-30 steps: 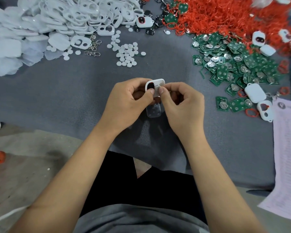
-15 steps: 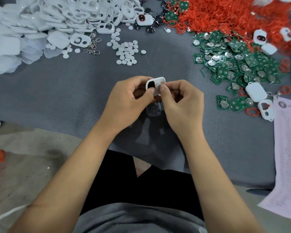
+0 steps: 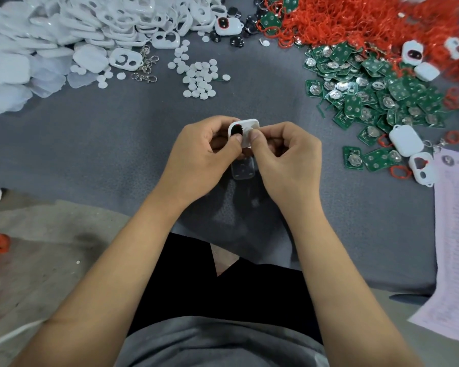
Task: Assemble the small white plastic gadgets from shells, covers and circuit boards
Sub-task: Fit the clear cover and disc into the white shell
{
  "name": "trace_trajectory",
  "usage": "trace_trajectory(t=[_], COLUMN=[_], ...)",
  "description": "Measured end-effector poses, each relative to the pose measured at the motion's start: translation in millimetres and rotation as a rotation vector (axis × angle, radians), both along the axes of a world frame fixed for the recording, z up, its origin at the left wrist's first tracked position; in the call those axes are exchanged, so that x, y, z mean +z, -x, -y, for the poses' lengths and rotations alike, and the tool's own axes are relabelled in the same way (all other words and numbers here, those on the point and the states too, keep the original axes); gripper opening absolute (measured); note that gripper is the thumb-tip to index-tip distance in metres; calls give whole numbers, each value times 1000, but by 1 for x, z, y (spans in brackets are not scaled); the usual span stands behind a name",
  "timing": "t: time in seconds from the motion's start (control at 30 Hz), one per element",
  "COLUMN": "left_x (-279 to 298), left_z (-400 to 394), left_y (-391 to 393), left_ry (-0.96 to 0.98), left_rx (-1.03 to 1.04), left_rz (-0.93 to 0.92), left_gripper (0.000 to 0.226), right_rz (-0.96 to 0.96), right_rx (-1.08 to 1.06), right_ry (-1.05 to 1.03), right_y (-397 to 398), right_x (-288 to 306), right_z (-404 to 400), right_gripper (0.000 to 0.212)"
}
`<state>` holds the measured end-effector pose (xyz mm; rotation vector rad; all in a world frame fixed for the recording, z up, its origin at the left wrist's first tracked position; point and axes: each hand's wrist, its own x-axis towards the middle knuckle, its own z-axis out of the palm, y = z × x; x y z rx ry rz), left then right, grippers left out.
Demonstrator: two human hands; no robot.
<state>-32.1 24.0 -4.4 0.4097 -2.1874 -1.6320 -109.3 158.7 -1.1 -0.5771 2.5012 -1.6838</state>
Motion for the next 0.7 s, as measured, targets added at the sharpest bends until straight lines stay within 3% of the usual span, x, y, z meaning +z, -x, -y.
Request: trace_trajectory(t=[0.2,0.37,0.53,0.6,0.7], left_x=[3,3,4,5,6], left_z=[-1,1,2,2,3], left_y=[2,1,1,0,-1], left_ry=[75,169,196,201,205], left_rx=[-11,-33,-53,-52,-45], left_rz=[38,49,50,45,55], left_gripper=[15,14,15,15,16], right_rz=[3,-7,56,106,30], right_rx=[-2,-22,97,141,120], right_ry=[-21,-10,26,34,-22], right_y=[-2,-2,7,11,8], right_x=[4,4,10,11,8], right_z=[0,1,-2,-3,-1], right_gripper=[10,29,6,5,5])
